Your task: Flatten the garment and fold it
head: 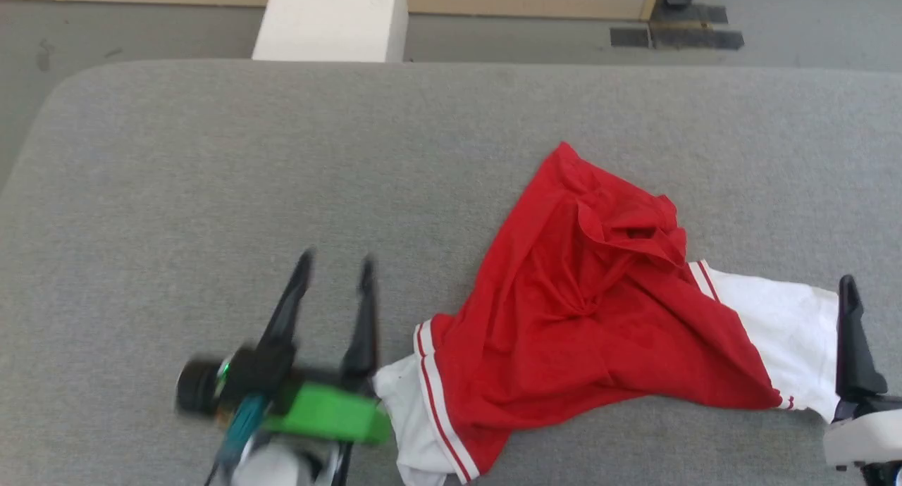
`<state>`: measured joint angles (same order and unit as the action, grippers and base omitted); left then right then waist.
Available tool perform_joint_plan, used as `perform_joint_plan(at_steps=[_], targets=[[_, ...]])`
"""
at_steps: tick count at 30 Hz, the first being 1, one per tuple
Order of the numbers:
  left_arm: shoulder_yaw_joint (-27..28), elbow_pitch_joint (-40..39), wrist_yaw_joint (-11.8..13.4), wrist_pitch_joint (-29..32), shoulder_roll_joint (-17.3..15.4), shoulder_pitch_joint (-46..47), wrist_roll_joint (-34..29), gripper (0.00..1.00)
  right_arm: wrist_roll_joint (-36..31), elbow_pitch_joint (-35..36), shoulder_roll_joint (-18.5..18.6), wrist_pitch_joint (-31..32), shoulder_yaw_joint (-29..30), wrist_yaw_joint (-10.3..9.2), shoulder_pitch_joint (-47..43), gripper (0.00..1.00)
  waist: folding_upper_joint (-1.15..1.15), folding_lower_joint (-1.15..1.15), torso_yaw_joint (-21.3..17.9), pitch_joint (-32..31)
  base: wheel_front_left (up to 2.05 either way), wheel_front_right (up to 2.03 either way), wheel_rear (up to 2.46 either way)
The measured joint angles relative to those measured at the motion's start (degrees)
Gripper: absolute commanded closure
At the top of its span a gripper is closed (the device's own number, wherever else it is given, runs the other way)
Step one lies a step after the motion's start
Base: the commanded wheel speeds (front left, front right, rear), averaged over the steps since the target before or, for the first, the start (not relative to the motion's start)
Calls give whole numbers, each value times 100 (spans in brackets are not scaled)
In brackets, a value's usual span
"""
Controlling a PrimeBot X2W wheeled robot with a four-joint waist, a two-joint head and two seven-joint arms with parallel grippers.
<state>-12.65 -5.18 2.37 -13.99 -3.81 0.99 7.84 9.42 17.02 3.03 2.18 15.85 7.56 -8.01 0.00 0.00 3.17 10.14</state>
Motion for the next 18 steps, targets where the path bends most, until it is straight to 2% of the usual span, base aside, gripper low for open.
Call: perform_joint_plan(at_steps=[2,6,9,14,18], targets=[[-219,140,-214,313,-66,520,-101,0,18,51,-4,5,42,0,75,0,0,0,-41,97,0,0,0],[-762,671,-691,1377,-118,1730,-287,0,15,240,-5,62,170,0,288,0,0,0,-104,315,0,0,0],[-1247,1201,-882,2237,-93,2502,-223,0,13,363,-5,142,222,0,372,0,0,0,-145,469,0,0,0],[-1947,2135,-944,3490,-47,3380,107,0,14,481,-7,271,191,0,479,0,0,0,-249,725,0,0,0],[-2250,2631,-948,3923,-152,3697,199,0,23,504,-7,296,97,0,547,0,0,0,-383,929,0,0,0]])
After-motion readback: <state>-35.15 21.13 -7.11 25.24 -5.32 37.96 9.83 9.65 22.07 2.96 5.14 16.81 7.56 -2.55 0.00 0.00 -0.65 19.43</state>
